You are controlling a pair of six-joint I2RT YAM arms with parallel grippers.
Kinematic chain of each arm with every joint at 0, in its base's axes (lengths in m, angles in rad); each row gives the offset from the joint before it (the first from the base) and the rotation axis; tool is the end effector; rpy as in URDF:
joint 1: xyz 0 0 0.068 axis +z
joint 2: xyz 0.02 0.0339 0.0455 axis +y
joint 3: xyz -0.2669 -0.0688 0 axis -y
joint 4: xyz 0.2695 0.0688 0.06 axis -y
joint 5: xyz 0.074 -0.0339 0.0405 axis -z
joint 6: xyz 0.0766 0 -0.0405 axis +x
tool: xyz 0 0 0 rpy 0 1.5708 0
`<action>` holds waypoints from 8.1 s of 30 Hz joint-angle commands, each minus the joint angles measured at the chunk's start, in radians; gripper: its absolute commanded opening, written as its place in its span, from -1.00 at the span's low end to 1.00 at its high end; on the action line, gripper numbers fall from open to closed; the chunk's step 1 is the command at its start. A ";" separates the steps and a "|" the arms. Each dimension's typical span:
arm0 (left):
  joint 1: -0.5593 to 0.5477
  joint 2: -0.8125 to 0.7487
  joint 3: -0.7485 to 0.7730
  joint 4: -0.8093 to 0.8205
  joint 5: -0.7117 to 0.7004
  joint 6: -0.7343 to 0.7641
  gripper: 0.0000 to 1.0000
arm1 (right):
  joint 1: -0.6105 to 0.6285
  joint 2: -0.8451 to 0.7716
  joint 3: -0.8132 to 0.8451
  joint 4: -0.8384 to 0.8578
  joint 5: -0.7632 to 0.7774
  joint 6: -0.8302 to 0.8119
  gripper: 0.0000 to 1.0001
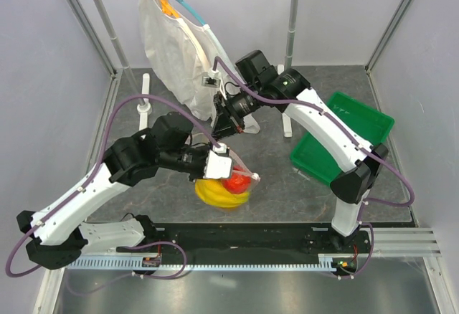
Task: Place the food in the zip-top bag and seal the zipper
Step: Zip the zipper food storage bag at the center of the board, then place the zipper food storage bag at the center of the board.
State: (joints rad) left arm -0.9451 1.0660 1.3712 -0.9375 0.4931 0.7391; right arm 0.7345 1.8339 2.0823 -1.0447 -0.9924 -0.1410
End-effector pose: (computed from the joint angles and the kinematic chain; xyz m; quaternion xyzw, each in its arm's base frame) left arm 0.1135 -0.2191 0.4017 0.7188 0.4936 -0.2616 0.4138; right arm 0.2664 0.3270 0.4128 -0.5080 0.6613 0.5187 0.1887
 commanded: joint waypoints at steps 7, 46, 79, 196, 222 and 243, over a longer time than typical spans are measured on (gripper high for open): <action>-0.004 -0.161 -0.168 0.252 -0.174 -0.257 -0.96 | -0.009 -0.036 0.088 0.245 -0.006 0.138 0.00; 0.077 -0.282 -0.253 0.356 -0.131 -0.402 -0.96 | -0.055 -0.799 -1.120 1.086 0.219 0.149 0.38; 0.080 -0.204 -0.088 0.299 -0.119 -0.432 -0.02 | -0.010 -0.803 -1.093 1.016 0.287 0.038 -1.00; 0.437 -0.233 -0.262 -0.030 -0.416 0.120 -0.83 | -0.141 -1.015 -1.119 0.787 0.390 -0.158 -1.00; 0.436 -0.038 0.057 -0.156 0.039 -0.154 0.22 | -0.142 -0.946 -1.082 0.784 0.258 -0.160 -1.00; 0.279 0.123 0.043 -0.050 0.142 -0.253 -0.50 | -0.138 -0.953 -1.053 0.704 0.221 -0.221 -1.00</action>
State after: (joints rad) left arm -0.6582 1.1732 1.4174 -1.0245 0.5964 0.5388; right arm 0.5957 0.8951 0.9794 -0.3454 -0.7376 -0.3279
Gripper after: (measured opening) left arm 0.311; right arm 0.006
